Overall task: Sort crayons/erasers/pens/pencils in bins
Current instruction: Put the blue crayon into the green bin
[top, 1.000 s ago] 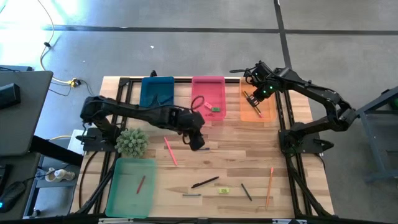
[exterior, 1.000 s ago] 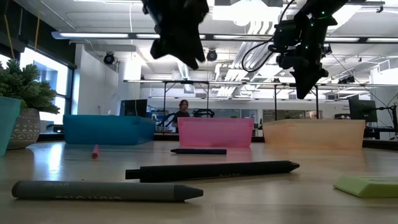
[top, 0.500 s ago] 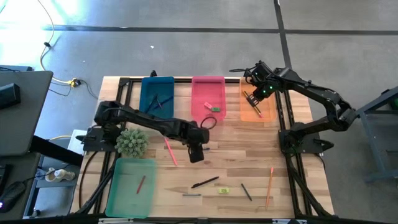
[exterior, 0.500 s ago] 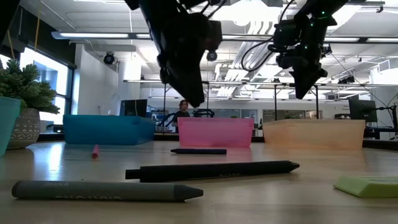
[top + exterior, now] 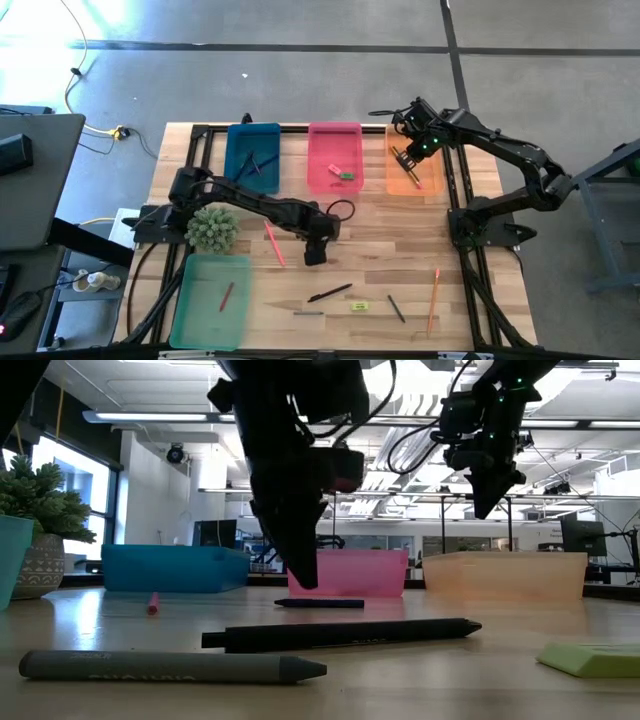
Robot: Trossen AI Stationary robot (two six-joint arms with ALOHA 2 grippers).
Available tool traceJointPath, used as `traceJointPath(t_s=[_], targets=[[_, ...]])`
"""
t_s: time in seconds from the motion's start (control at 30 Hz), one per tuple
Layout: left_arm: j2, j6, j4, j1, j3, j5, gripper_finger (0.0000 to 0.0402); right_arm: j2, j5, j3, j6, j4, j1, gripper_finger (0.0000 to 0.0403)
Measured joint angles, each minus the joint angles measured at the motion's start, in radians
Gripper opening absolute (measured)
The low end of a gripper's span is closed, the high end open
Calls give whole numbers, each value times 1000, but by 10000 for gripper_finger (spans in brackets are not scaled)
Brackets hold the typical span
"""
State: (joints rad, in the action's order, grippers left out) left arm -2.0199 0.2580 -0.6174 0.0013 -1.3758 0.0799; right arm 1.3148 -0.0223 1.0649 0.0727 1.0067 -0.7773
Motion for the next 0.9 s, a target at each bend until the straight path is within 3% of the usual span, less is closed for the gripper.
traceJointPath(t_s=[0.37,0.77,0.9], targets=[[-71,0,16,2,-6,13,153,0,0,0,1,2,0,37],[-77,0,16,1,-4,26,20,0,0,0,-10,39,-2,37],[-72,1,15,2,-2,10,7,-3,0,0,-10,61,-2,37]])
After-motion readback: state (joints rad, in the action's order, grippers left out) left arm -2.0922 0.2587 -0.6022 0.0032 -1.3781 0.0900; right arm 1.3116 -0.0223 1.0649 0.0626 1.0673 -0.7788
